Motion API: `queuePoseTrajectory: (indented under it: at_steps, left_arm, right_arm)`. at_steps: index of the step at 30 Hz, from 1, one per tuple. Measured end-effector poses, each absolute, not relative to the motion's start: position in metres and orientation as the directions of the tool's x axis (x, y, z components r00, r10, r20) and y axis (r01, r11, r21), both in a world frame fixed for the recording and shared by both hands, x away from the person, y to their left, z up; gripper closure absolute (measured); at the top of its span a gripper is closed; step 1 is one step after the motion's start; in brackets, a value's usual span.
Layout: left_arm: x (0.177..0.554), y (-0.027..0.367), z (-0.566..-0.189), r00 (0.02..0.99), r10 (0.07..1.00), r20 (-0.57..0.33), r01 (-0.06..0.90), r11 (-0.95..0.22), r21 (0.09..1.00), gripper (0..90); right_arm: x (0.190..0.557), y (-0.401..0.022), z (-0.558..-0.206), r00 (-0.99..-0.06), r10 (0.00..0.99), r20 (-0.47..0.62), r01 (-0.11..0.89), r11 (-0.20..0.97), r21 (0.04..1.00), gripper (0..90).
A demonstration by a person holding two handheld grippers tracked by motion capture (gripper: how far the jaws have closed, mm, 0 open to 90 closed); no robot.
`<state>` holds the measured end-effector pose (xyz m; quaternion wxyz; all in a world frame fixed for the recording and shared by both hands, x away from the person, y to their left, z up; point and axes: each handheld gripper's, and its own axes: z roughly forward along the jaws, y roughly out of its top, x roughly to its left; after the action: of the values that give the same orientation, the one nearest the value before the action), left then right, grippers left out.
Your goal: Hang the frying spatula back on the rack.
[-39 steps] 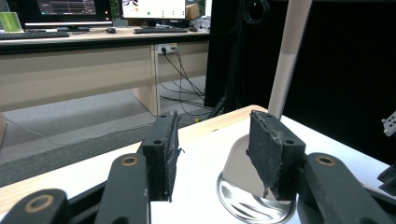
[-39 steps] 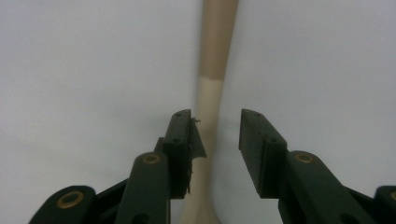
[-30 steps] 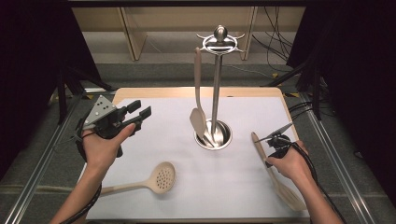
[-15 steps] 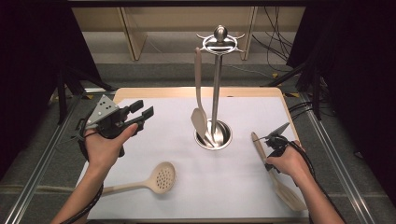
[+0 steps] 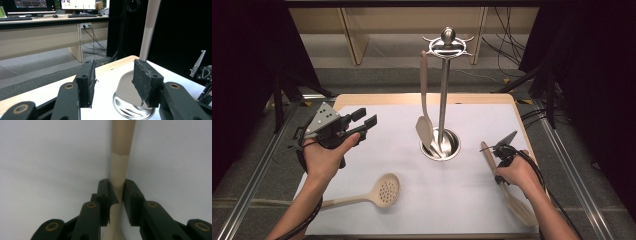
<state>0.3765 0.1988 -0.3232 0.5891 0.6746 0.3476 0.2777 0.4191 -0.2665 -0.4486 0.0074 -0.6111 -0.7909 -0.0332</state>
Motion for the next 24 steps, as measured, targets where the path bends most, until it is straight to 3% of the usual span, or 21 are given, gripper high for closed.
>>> queuePoseTrajectory:
  at_steps: [4, 13, 15, 17, 18, 21, 22, 24]
  left_arm:
    - [0.376, 0.198, -0.324, 0.607, 0.794, -0.033, 0.143, -0.068, 0.987, 51.8]
    - [0.375, 0.195, -0.325, 0.617, 0.786, -0.031, 0.144, -0.074, 0.987, 51.8]
    - [0.374, 0.195, -0.325, 0.616, 0.787, -0.031, 0.144, -0.074, 0.987, 51.7]
    - [0.374, 0.194, -0.325, 0.620, 0.784, -0.033, 0.145, -0.073, 0.987, 51.7]
    - [0.374, 0.193, -0.325, 0.621, 0.783, -0.034, 0.145, -0.072, 0.987, 51.7]
    - [0.372, 0.190, -0.325, 0.633, 0.774, -0.026, 0.137, -0.079, 0.987, 51.8]
    - [0.371, 0.189, -0.324, 0.635, 0.772, -0.023, 0.135, -0.082, 0.987, 51.8]
    - [0.368, 0.185, -0.323, 0.644, 0.765, -0.020, 0.130, -0.083, 0.988, 51.8]
  right_arm:
    - [0.421, -0.268, -0.448, -0.256, 0.965, 0.055, 0.967, 0.255, 0.023, 77.8]
    - [0.413, -0.266, -0.440, -0.231, 0.970, 0.076, 0.970, 0.224, 0.093, 79.0]
    - [0.411, -0.268, -0.434, -0.267, 0.956, 0.124, 0.960, 0.253, 0.121, 79.1]
    - [0.407, -0.266, -0.428, -0.284, 0.952, 0.117, 0.950, 0.264, 0.166, 79.1]
    - [0.403, -0.262, -0.423, -0.282, 0.958, 0.059, 0.939, 0.263, 0.220, 79.1]
    - [0.392, -0.252, -0.407, -0.247, 0.963, 0.109, 0.934, 0.206, 0.292, 79.1]
    - [0.392, -0.257, -0.407, -0.335, 0.939, 0.074, 0.889, 0.289, 0.357, 79.0]
    - [0.386, -0.252, -0.402, -0.313, 0.943, 0.116, 0.887, 0.246, 0.392, 79.1]
